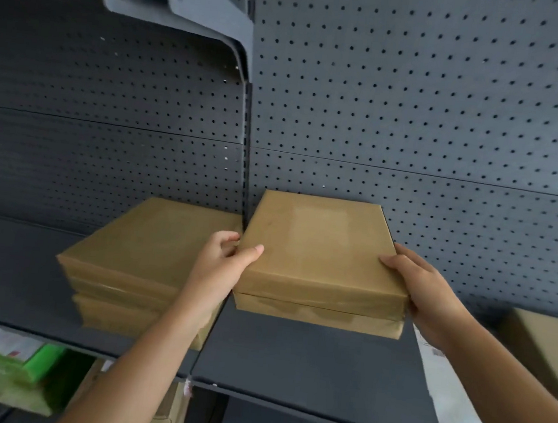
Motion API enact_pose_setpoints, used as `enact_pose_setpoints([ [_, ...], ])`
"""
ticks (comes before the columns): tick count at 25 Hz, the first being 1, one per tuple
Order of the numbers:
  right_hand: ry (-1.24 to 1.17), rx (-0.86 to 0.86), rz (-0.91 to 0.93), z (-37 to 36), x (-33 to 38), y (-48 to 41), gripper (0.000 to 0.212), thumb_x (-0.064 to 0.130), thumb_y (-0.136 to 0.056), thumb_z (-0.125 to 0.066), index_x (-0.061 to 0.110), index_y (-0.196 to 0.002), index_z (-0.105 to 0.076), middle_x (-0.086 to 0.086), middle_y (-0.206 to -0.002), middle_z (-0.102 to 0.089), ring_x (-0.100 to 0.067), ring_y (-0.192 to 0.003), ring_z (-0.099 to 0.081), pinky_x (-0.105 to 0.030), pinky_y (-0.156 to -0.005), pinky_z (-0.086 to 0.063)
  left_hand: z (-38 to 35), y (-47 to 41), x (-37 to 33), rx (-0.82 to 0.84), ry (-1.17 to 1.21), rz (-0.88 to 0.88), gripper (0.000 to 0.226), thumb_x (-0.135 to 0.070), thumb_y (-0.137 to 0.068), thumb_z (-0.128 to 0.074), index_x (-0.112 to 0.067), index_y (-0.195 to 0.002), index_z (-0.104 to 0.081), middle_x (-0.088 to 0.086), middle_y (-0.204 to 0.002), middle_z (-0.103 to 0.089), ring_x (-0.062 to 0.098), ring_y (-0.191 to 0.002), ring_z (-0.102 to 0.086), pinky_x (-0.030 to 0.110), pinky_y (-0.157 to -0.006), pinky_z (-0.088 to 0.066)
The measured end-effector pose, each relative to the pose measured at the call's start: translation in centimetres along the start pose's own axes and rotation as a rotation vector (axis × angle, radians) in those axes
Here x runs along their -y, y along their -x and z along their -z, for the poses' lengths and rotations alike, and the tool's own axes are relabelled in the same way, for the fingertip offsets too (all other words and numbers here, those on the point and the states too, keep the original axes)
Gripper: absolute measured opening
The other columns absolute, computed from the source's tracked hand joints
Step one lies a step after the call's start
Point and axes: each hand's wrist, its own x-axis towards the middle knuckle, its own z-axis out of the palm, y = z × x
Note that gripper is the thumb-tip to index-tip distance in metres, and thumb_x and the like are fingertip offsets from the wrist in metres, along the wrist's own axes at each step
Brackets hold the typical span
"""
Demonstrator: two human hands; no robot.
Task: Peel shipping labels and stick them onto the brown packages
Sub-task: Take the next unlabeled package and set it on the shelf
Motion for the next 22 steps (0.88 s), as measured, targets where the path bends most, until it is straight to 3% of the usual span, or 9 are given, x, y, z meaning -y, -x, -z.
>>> enact_pose_setpoints([
  [2,-0.025,-0.030,-0.021,1.8,-1.0,0.3,0.017,0.025,-0.096,-0.058,0.037,-0.106,-0.066,0.007,-0.107,-0.072,-0.016,-0.099,-0.067,-0.031,-0.080,-0.051,-2.0,0.3,0.7,0.054,-0.005,-0.012,0.058,-0.040,-0.089,-0.075,-0.028,-0.141,-0.053,-0.014,-0.127,-0.064,-0.001,-0.107,-0.061,0.028,-0.097,-0.048],
  [5,-0.026,-0.064,-0.055,3.9,-2.9,0.6,0.019,0.023,-0.096,-0.058,0.037,-0.107,-0.064,0.007,-0.109,-0.070,-0.016,-0.101,-0.065,-0.030,-0.076,-0.049,-4.3,1.0,2.0,0.114,0.005,-0.022,0.050,-0.032,-0.093,-0.072,-0.026,-0.140,-0.056,-0.028,-0.105,-0.062,-0.015,-0.093,-0.057,0.010,-0.076,-0.042],
  [7,-0.033,-0.087,-0.074,4.9,-4.1,0.9,0.019,0.021,-0.095,-0.058,0.038,-0.102,-0.065,0.007,-0.110,-0.070,-0.016,-0.101,-0.065,-0.030,-0.077,-0.049,-5.5,1.6,3.0,0.145,-0.005,-0.005,0.048,-0.033,-0.094,-0.071,-0.027,-0.139,-0.056,-0.028,-0.106,-0.062,-0.015,-0.094,-0.057,0.011,-0.074,-0.042],
  [9,-0.025,-0.077,-0.087,5.7,-5.4,1.0,0.024,0.019,-0.096,-0.057,0.037,-0.110,-0.063,0.006,-0.112,-0.069,-0.017,-0.102,-0.065,-0.030,-0.079,-0.049,-6.2,2.0,4.1,0.164,-0.011,0.008,0.052,-0.035,-0.093,-0.072,-0.029,-0.141,-0.054,-0.020,-0.120,-0.065,-0.008,-0.103,-0.060,0.014,-0.079,-0.043],
  [12,-0.024,-0.066,-0.107,6.4,-7.4,1.1,0.027,0.016,-0.097,-0.054,0.032,-0.118,-0.061,0.005,-0.111,-0.069,-0.017,-0.101,-0.065,-0.030,-0.081,-0.050,-6.9,2.3,6.2,0.175,-0.031,0.040,0.050,-0.038,-0.091,-0.073,-0.033,-0.137,-0.056,-0.016,-0.128,-0.067,0.003,-0.116,-0.064,0.023,-0.092,-0.049],
  [15,-0.031,-0.047,-0.131,6.6,-9.6,0.8,0.030,0.014,-0.097,-0.054,0.030,-0.121,-0.061,0.005,-0.113,-0.071,-0.017,-0.103,-0.067,-0.030,-0.083,-0.050,-7.3,2.6,8.0,0.187,-0.059,0.071,0.050,-0.040,-0.090,-0.074,-0.034,-0.136,-0.057,-0.015,-0.129,-0.067,0.005,-0.117,-0.064,0.032,-0.102,-0.051],
  [22,-0.011,-0.014,-0.163,6.9,-13.3,-0.5,0.038,0.014,-0.094,-0.055,0.031,-0.128,-0.060,0.006,-0.117,-0.072,-0.018,-0.111,-0.066,-0.039,-0.103,-0.048,-7.8,3.0,10.4,0.179,-0.090,0.083,0.050,-0.036,-0.093,-0.072,-0.033,-0.139,-0.054,-0.016,-0.127,-0.065,0.002,-0.114,-0.064,0.024,-0.093,-0.050],
])
